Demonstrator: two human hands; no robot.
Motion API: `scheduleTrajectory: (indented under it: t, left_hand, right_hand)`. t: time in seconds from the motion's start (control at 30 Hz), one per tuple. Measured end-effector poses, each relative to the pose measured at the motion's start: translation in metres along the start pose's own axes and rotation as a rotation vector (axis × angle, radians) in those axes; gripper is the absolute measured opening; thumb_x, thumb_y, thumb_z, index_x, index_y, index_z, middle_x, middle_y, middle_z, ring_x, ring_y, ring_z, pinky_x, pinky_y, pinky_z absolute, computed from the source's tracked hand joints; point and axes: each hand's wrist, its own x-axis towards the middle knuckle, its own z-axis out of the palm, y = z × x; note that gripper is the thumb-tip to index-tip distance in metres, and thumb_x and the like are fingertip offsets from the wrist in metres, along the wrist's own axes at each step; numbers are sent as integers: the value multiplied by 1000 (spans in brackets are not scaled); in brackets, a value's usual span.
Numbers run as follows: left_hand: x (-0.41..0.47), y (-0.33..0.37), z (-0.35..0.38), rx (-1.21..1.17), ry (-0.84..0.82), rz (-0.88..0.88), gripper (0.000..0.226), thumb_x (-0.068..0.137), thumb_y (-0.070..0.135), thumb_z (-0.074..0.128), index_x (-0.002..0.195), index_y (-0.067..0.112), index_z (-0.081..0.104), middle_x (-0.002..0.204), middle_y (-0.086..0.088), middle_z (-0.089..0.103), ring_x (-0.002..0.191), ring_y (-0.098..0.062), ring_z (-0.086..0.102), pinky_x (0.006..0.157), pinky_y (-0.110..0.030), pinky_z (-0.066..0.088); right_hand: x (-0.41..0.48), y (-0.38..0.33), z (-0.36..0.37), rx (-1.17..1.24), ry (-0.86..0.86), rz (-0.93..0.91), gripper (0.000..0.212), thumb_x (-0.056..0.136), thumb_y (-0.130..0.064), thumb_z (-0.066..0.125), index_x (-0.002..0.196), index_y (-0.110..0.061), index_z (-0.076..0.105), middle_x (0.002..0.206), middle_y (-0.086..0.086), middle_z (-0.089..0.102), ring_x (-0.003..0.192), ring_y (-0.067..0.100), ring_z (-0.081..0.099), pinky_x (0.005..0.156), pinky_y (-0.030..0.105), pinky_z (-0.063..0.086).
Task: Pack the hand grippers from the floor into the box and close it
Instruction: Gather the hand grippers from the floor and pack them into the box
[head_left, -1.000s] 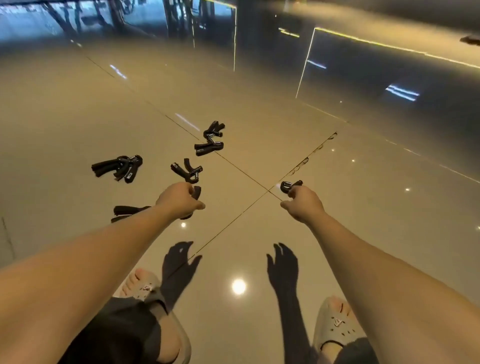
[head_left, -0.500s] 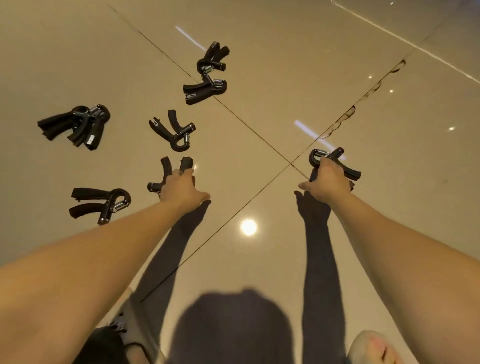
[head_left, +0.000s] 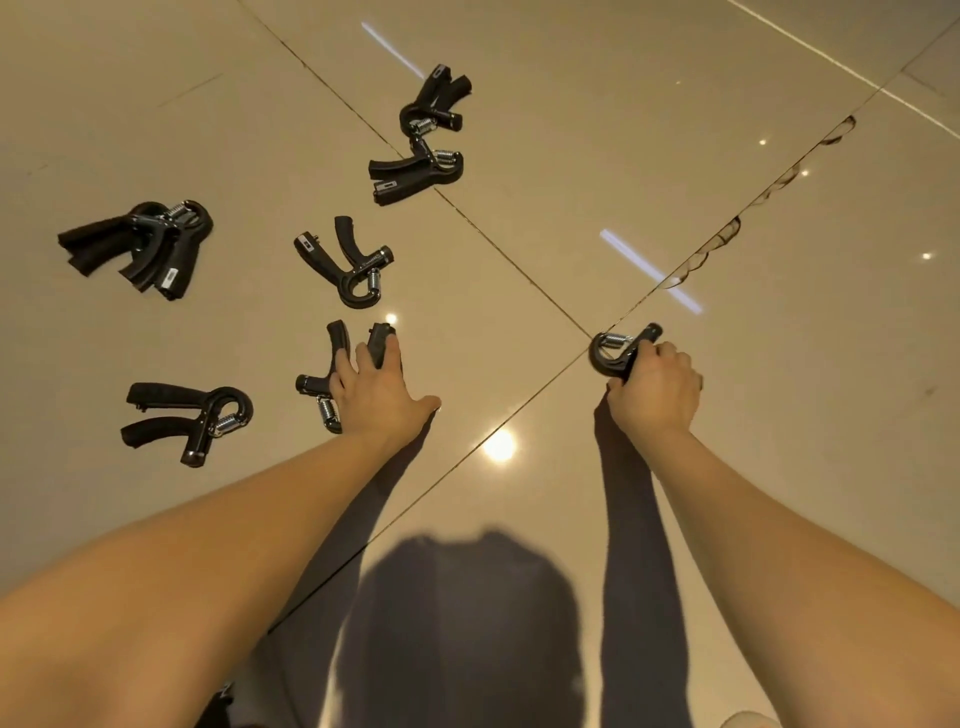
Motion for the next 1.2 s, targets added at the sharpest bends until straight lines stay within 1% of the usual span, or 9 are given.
scheduleTrajectory:
  t: [0.1,0.23,0.37,0.5,0.73,1.0,1.07,1.13,1.2]
  left_hand:
    - [-16,7,9,27,11,107,97,83,66,60,159,24,17,160,-18,26,149,-42,10,120,-55,14]
    - [-36,9,17,-66,97,256,85,86,52,65,155,20,28,153,-13,39,143,-35,29,117,-51,25]
    - [-25,-6,16,-106,130,176,98,79,54,75,153,10,29,151,-14,41,139,-32,38,118,-47,28]
    - [-22,-15,16,-35,101,150,83,78,55,76,141,10,45,125,-12,60,117,-32,54,107,-45,38]
    - [-53,-5,24,-20,54,133,62,72,61,76,109,15,59,99,-8,58,99,-29,57,94,-41,37]
    - [-90,20,-6,-252,70,225,53,70,62,76,101,23,59,94,0,53,94,-24,55,93,-39,38]
    - [-107,28,-18,-344,81,237,55,70,62,77,105,22,62,97,-2,55,97,-25,56,96,-39,38]
    - [-122,36,-28,-432,58,221,70,72,60,79,127,19,61,107,-5,57,106,-26,56,102,-40,39]
    - [-144,40,-38,-516,60,199,88,73,60,80,144,18,50,119,-5,57,118,-26,53,109,-45,39]
  right_hand:
    - [-20,-11,9,88,17,-83,35,87,-23,72,116,-6,62,114,14,61,108,34,52,86,44,42]
    - [-39,-14,13,169,-1,-128,42,86,-29,75,120,-8,61,113,11,62,107,31,53,85,42,43]
    - [-55,-5,17,171,-31,-85,46,83,-35,78,118,-9,61,114,10,61,112,30,53,90,41,45]
    - [-76,-1,23,91,-52,-71,48,84,-42,75,118,-12,59,116,8,58,112,29,52,87,41,44]
    - [-103,4,21,75,-107,-44,50,83,-46,76,117,-13,59,116,7,56,111,26,53,86,40,47]
    - [-133,18,-4,256,-99,8,45,84,-38,77,117,-13,59,114,5,53,101,26,58,80,38,51]
    - [-148,18,-14,287,-65,-3,44,84,-38,77,116,-14,60,112,3,52,100,25,58,79,37,50]
    - [-158,19,-22,311,-34,-9,44,84,-40,77,115,-14,60,110,2,52,98,24,57,77,36,50]
    - [-173,21,-37,372,1,-17,46,84,-41,76,117,-13,61,109,1,52,96,22,56,75,33,46]
